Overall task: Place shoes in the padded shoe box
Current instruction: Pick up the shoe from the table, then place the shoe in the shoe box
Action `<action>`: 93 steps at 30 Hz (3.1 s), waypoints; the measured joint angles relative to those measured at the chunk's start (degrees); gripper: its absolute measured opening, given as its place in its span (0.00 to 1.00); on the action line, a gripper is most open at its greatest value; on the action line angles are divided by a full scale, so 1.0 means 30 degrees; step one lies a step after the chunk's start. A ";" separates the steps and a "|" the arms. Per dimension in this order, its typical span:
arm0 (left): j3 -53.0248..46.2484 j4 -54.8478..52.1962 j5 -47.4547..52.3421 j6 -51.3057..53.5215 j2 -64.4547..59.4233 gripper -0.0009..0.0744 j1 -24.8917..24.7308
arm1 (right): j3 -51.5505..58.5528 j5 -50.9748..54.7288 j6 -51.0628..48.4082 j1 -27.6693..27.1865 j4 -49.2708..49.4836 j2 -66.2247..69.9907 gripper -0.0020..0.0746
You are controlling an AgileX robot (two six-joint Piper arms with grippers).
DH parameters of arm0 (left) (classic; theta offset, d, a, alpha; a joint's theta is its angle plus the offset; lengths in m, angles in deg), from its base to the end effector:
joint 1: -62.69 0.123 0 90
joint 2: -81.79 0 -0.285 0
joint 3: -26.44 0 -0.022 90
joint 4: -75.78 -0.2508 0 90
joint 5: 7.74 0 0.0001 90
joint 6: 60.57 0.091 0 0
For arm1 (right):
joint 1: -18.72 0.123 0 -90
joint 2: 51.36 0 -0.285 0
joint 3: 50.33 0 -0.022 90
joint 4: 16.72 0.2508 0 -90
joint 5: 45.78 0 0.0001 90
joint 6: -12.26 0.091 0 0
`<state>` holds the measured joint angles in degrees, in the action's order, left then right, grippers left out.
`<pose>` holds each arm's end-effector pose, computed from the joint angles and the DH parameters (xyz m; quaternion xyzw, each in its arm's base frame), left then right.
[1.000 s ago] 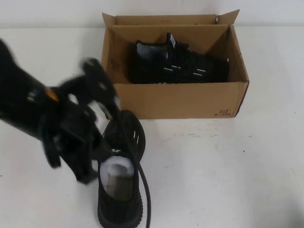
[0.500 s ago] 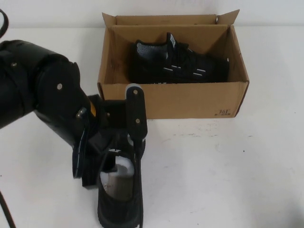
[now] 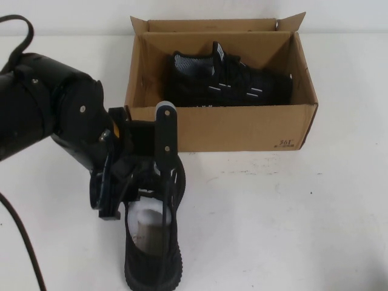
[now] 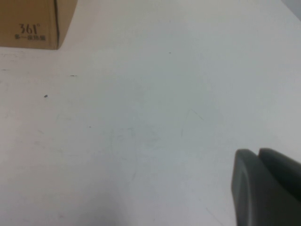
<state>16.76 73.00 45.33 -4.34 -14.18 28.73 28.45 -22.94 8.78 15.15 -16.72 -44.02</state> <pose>0.2591 -0.1703 0.2752 0.7035 0.6860 0.0570 0.1769 0.0520 -0.0032 0.1687 0.0006 0.8139 -0.0357 0.5799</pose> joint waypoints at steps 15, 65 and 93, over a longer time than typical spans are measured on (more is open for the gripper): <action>0.0000 0.1736 -0.1100 0.2228 -0.0783 0.53 0.0000 | 0.0000 0.0000 0.0000 0.0000 0.0000 0.0000 0.02; 0.8901 0.0386 0.6160 -1.2299 -0.1690 0.02 -0.1870 | 0.0000 0.0000 0.0000 0.0000 0.0000 0.0000 0.02; 1.6532 -0.0371 -0.2198 -2.9006 -0.7681 0.02 -0.0879 | 0.0000 0.0000 0.0000 0.0000 0.0000 0.0000 0.02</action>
<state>66.36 71.89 38.73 -91.36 -37.22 26.10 28.45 -22.94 8.78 15.15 -16.72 -44.02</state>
